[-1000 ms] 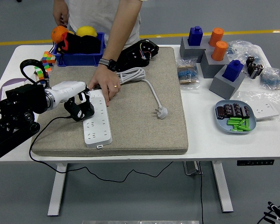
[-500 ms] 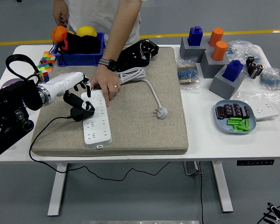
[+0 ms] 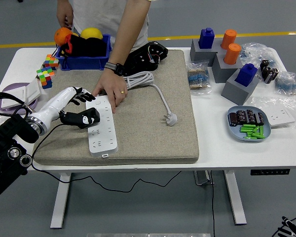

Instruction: Press the white button,pick up the black plug,place it near the board,insert it into the board

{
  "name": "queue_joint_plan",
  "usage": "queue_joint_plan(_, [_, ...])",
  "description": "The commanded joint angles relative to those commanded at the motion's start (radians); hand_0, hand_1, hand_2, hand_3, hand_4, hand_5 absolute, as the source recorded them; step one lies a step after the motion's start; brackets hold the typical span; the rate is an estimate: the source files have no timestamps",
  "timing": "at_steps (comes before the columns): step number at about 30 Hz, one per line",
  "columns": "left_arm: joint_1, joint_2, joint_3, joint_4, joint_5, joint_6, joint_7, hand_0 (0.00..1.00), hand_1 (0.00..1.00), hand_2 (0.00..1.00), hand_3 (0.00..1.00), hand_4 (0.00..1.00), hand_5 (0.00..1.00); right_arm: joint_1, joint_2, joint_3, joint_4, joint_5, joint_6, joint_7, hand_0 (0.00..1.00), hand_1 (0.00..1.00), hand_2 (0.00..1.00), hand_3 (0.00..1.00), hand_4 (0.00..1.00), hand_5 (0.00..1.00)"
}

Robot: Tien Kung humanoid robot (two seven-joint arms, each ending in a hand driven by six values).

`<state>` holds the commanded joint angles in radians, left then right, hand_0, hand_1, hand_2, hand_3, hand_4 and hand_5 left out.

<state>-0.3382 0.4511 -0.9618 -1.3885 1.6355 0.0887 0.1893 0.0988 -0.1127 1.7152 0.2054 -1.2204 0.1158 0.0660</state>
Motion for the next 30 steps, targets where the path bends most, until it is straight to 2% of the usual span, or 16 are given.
queue_joint_plan(10, [0.034,-0.021,-0.006,-0.016,0.005,-0.010,0.021,0.777,0.773,0.696,0.788,0.790,0.312,-0.003,0.001,-0.011,0.004,0.008,-0.002,0.001,0.722,0.603,0.551,0.665,0.740,0.494])
queue_joint_plan(12, [0.037,-0.023,-0.005,-0.019,0.003,-0.011,0.023,0.759,0.754,0.661,0.778,0.778,0.308,-0.004,0.003,-0.007,0.003,0.006,-0.001,0.001,0.721,0.603,0.551,0.665,0.740,0.492])
queue_joint_plan(30, [0.020,-0.051,0.043,0.009,-0.014,-0.016,0.024,0.703,0.705,0.616,0.761,0.775,0.292,-0.005,0.007,-0.002,0.003,0.007,-0.001,0.002,0.722,0.602,0.551,0.664,0.739,0.492])
